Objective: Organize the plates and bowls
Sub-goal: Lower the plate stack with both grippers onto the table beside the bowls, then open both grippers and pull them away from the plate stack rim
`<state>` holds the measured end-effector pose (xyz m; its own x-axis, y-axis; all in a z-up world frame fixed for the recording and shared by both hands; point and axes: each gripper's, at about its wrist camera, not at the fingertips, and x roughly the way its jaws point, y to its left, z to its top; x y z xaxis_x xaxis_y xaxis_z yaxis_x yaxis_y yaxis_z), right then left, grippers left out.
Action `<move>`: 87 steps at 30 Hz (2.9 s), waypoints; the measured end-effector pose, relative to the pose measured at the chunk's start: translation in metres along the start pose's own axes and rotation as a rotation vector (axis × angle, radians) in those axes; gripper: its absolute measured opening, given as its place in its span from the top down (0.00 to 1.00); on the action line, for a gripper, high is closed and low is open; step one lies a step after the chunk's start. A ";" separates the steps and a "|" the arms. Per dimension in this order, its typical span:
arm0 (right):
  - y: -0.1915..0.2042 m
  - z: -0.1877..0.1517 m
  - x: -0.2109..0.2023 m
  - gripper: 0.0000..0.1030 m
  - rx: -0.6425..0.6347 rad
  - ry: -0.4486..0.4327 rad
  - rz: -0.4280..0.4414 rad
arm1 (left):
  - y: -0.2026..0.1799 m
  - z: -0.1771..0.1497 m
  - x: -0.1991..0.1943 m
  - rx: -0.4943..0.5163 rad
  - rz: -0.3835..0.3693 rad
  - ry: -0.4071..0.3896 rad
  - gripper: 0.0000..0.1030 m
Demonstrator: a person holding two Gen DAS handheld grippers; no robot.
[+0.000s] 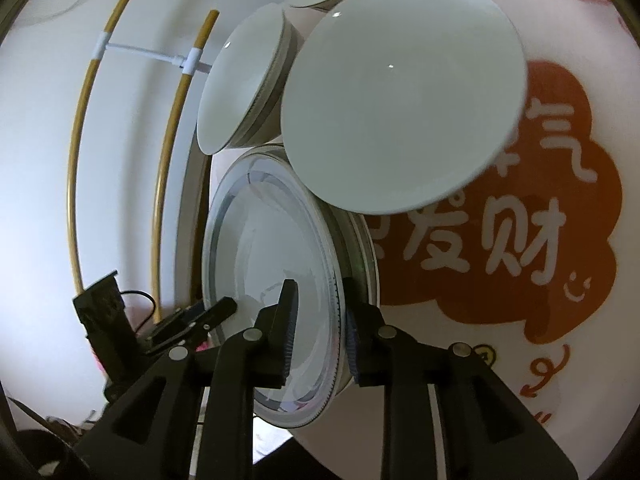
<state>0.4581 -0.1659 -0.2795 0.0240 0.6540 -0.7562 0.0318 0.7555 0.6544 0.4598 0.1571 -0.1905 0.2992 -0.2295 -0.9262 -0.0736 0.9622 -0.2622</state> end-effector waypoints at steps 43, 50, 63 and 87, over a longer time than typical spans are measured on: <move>0.013 0.002 0.007 0.70 -0.035 -0.029 0.006 | -0.030 -0.051 -0.068 0.009 -0.021 -0.105 0.72; 0.008 0.004 0.006 0.69 -0.017 0.000 0.031 | -0.079 -0.078 -0.074 0.192 0.102 -0.176 0.69; 0.011 0.003 0.006 0.68 -0.057 0.035 0.030 | -0.171 -0.136 -0.077 0.506 0.243 -0.329 0.59; -0.008 -0.005 -0.007 0.70 -0.055 0.029 0.102 | -0.175 -0.104 -0.021 0.488 0.336 -0.257 0.58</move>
<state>0.4530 -0.1765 -0.2790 -0.0045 0.7279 -0.6857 -0.0240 0.6854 0.7278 0.3680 -0.0216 -0.1536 0.5581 0.0796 -0.8260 0.2205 0.9454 0.2401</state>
